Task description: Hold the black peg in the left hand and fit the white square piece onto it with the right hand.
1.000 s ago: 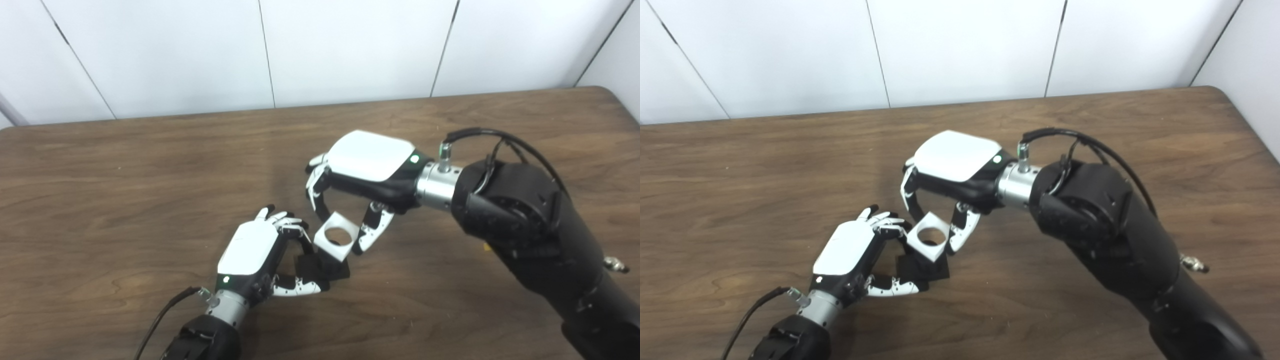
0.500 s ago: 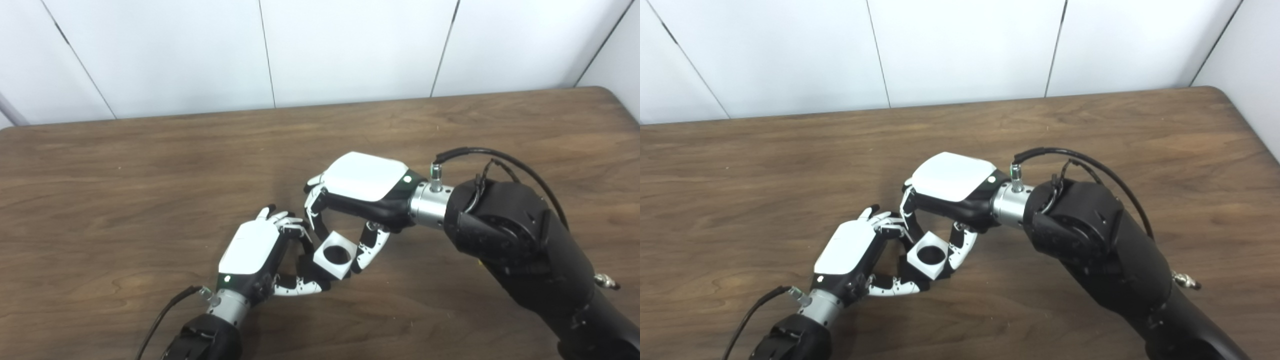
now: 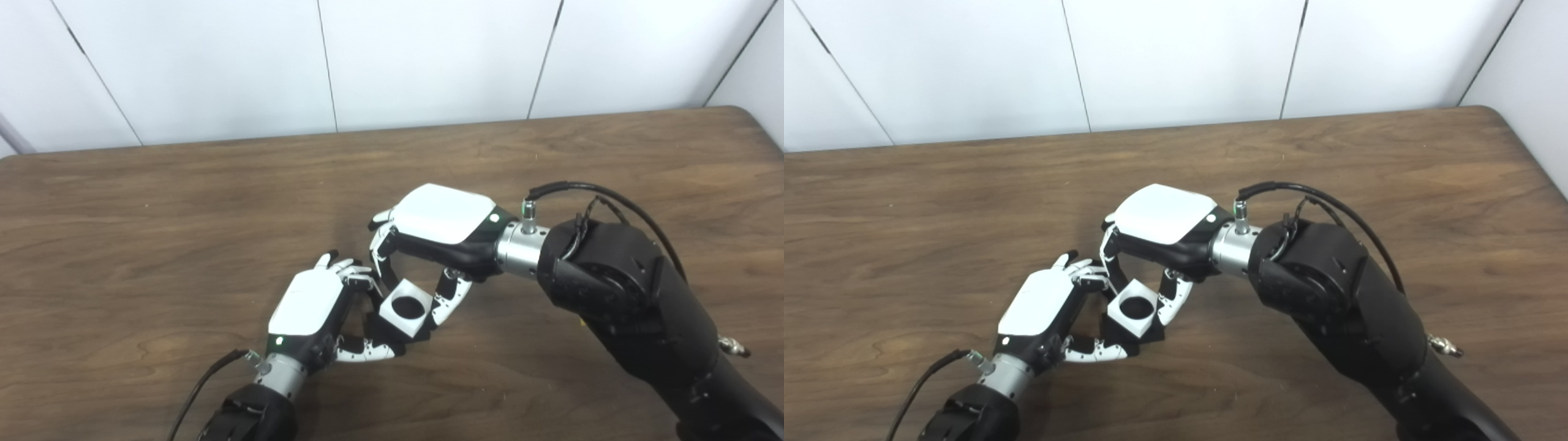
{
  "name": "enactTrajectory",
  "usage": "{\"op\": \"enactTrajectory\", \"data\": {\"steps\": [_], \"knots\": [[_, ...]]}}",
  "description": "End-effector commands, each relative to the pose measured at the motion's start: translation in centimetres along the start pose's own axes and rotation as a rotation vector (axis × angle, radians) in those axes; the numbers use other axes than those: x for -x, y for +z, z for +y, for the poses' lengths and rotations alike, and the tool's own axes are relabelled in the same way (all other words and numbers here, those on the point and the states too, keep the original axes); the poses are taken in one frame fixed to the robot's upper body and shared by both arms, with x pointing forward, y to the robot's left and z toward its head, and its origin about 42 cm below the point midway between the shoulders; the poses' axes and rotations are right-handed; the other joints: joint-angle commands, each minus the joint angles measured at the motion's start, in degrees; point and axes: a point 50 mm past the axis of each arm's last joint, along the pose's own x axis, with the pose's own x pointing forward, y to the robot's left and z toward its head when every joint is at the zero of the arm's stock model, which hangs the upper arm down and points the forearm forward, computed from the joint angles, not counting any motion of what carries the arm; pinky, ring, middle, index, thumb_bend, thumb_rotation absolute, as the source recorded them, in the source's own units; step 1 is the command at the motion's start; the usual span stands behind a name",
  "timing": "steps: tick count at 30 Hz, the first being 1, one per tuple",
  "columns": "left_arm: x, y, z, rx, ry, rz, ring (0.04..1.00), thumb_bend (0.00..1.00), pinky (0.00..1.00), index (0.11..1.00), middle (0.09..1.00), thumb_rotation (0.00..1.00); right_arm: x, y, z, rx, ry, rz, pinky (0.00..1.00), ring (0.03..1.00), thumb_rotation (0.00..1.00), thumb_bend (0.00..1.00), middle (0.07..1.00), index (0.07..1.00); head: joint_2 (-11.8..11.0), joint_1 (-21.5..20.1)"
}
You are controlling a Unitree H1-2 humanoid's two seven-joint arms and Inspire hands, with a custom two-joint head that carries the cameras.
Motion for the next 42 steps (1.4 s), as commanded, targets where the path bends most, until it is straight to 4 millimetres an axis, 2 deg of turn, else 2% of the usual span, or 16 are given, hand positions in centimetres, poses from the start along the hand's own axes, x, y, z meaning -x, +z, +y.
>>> {"op": "enactTrajectory", "data": {"steps": [1,42], "knots": [[0.0,0.3,-0.1,-0.019,-0.019,-0.004,0.882,0.52,1.0,0.485,0.778,0.05,0.0,-0.1,-1.2,0.023,-0.063,-0.002,0.86,0.889,0.13,0.52,0.742,0.483,0.07,-0.09],[0.1,0.7,0.2,-0.012,-0.012,-0.01,0.879,0.52,1.0,0.485,0.774,0.05,-1.1,-1.4,0.2,0.016,-0.059,0.04,0.81,0.871,0.13,0.52,0.728,0.483,0.81,-0.66]]}}
